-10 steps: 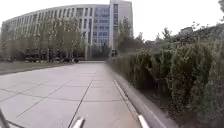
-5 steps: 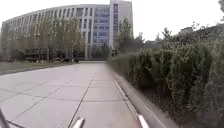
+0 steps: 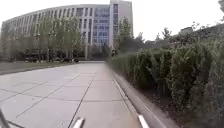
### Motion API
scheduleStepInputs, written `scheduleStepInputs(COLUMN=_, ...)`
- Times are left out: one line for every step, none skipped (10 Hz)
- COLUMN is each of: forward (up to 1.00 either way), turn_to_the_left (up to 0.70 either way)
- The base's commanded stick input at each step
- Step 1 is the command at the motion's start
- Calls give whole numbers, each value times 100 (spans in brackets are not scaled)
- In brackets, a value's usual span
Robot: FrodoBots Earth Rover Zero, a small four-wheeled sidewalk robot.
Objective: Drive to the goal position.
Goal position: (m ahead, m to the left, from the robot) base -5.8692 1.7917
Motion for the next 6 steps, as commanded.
scheduleStepInputs(forward=4, turn_to_the_left=0)
scheduleStepInputs(forward=4, turn_to_the_left=0)
scheduleStepInputs(forward=4, turn_to_the_left=0)
scheduleStepInputs(forward=4, turn_to_the_left=0)
scheduleStepInputs(forward=4, turn_to_the_left=0)
scheduleStepInputs(forward=4, turn_to_the_left=0)
